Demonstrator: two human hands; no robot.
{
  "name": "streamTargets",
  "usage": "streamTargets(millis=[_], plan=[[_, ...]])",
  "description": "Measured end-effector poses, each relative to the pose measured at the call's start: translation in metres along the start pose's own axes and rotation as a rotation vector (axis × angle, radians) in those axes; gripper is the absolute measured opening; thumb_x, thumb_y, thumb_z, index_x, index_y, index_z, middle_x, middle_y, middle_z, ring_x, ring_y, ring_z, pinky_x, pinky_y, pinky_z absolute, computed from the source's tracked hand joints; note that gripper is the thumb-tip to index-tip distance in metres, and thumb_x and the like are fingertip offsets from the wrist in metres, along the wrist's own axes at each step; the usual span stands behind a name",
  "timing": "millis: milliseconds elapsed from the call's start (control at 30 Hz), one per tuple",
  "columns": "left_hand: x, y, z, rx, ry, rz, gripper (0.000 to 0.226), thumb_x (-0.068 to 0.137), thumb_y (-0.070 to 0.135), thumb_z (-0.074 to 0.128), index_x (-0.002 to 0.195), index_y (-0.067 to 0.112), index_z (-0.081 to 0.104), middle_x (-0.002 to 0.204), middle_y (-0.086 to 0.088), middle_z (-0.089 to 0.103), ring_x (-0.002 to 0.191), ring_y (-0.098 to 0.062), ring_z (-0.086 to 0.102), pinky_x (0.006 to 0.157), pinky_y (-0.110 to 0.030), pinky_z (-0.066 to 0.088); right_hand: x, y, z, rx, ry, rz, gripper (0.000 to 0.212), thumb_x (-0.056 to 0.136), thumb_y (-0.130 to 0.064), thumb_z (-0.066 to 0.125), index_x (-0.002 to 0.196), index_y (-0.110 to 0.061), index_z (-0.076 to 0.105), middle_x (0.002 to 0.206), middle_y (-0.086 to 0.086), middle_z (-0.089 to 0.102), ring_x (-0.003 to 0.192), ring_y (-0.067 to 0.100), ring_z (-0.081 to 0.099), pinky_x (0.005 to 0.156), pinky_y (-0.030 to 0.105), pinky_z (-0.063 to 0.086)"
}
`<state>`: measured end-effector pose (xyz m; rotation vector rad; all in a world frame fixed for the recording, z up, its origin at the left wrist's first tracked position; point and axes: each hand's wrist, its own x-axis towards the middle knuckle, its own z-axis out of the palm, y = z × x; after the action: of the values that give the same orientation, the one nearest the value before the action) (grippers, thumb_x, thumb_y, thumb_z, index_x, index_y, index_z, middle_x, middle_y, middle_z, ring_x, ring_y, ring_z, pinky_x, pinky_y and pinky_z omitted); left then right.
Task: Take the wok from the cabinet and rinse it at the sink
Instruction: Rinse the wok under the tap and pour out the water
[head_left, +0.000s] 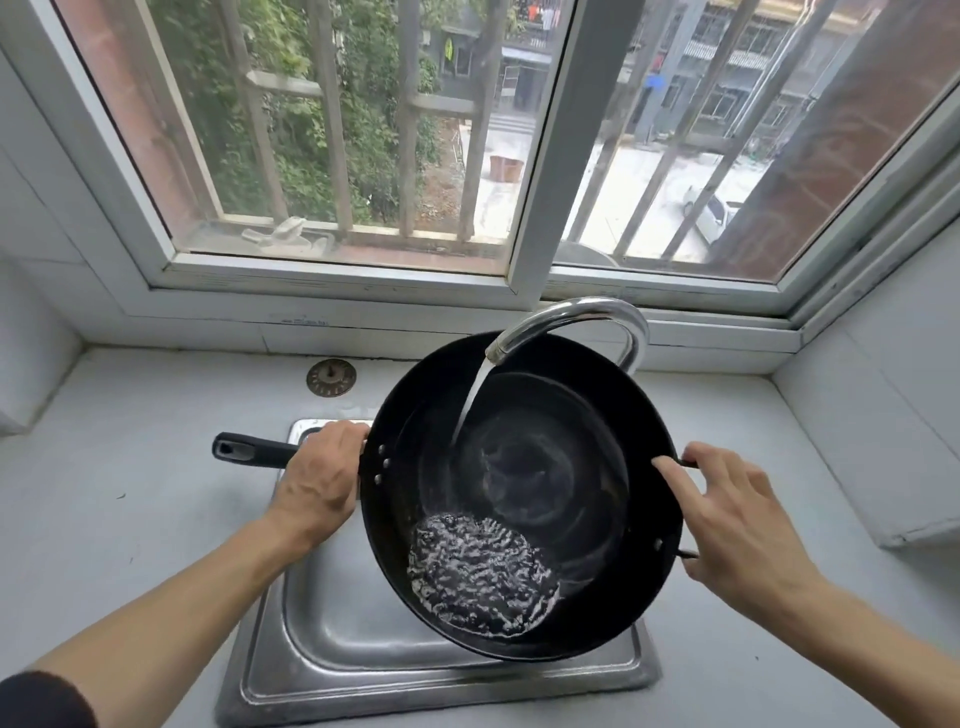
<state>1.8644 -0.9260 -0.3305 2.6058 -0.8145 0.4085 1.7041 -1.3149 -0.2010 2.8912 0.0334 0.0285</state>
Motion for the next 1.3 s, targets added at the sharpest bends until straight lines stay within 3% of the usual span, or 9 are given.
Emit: streamTargets(millis=[200, 267, 400, 600, 733, 967, 1300], plan=[[-0.016, -0.02, -0.032, 0.09, -0.041, -0.036, 0.034, 0.084, 0.019, 0.04, 0.109, 0.005, 0.057, 0.091, -0.013, 0.06, 0.079, -0.034, 0.056, 0.067, -0.046, 0.051, 0.016, -0.024, 0.009, 0.059, -0.011, -0.063, 0.103, 0.026, -0.019, 0.09, 0.124, -0.014, 0.055, 0.116, 0.011, 0.047, 0.103, 0.033, 0.052, 0.087, 0.044, 0.048], [-0.022, -0.027, -0.042, 0.117, -0.031, -0.045, 0.032, 0.079, 0.01, 0.047, 0.109, 0.005, 0.056, 0.09, -0.013, 0.059, 0.078, -0.034, 0.056, 0.066, -0.046, 0.052, 0.021, -0.032, 0.012, 0.083, -0.002, -0.084, 0.1, 0.031, -0.023, 0.09, 0.124, -0.015, 0.054, 0.116, 0.011, 0.047, 0.102, 0.032, 0.052, 0.088, 0.043, 0.047], [-0.031, -0.039, -0.06, 0.156, -0.014, -0.042, 0.054, 0.06, -0.014, 0.064, 0.107, 0.008, 0.052, 0.087, -0.011, 0.057, 0.075, -0.033, 0.055, 0.063, -0.045, 0.051, 0.03, -0.049, 0.018, 0.123, 0.005, -0.113, 0.098, 0.036, -0.03, 0.09, 0.126, -0.016, 0.053, 0.119, 0.011, 0.047, 0.105, 0.031, 0.051, 0.09, 0.042, 0.047], [-0.045, -0.06, -0.087, 0.25, 0.009, -0.079, 0.053, 0.058, -0.015, 0.066, 0.104, 0.008, 0.054, 0.084, -0.01, 0.055, 0.072, -0.033, 0.053, 0.061, -0.044, 0.048, 0.048, -0.076, 0.025, 0.172, 0.02, -0.148, 0.1, 0.037, -0.027, 0.091, 0.128, -0.018, 0.051, 0.126, 0.01, 0.045, 0.112, 0.028, 0.045, 0.096, 0.042, 0.045], [-0.05, -0.072, -0.103, 0.307, 0.01, -0.101, 0.054, 0.058, -0.015, 0.067, 0.105, 0.007, 0.054, 0.083, -0.01, 0.055, 0.072, -0.034, 0.053, 0.061, -0.045, 0.047, 0.063, -0.091, 0.034, 0.175, -0.001, -0.155, 0.102, 0.043, -0.038, 0.091, 0.134, -0.022, 0.045, 0.132, 0.008, 0.042, 0.116, 0.028, 0.045, 0.102, 0.042, 0.041], [-0.051, -0.081, -0.123, 0.374, 0.02, -0.109, 0.059, 0.053, -0.017, 0.065, 0.106, 0.007, 0.054, 0.084, -0.012, 0.055, 0.074, -0.038, 0.054, 0.063, -0.047, 0.046, 0.08, -0.105, 0.044, 0.248, 0.05, -0.158, 0.107, 0.033, -0.026, 0.089, 0.131, -0.018, 0.049, 0.125, 0.009, 0.044, 0.11, 0.029, 0.047, 0.097, 0.042, 0.044], [-0.041, -0.063, -0.106, 0.341, 0.046, -0.115, 0.059, 0.053, -0.02, 0.063, 0.106, 0.006, 0.055, 0.084, -0.011, 0.053, 0.073, -0.036, 0.051, 0.063, -0.046, 0.045, 0.073, -0.084, 0.051, 0.23, 0.066, -0.145, 0.106, 0.037, -0.032, 0.091, 0.132, -0.02, 0.049, 0.128, 0.008, 0.043, 0.114, 0.028, 0.046, 0.099, 0.041, 0.043]])
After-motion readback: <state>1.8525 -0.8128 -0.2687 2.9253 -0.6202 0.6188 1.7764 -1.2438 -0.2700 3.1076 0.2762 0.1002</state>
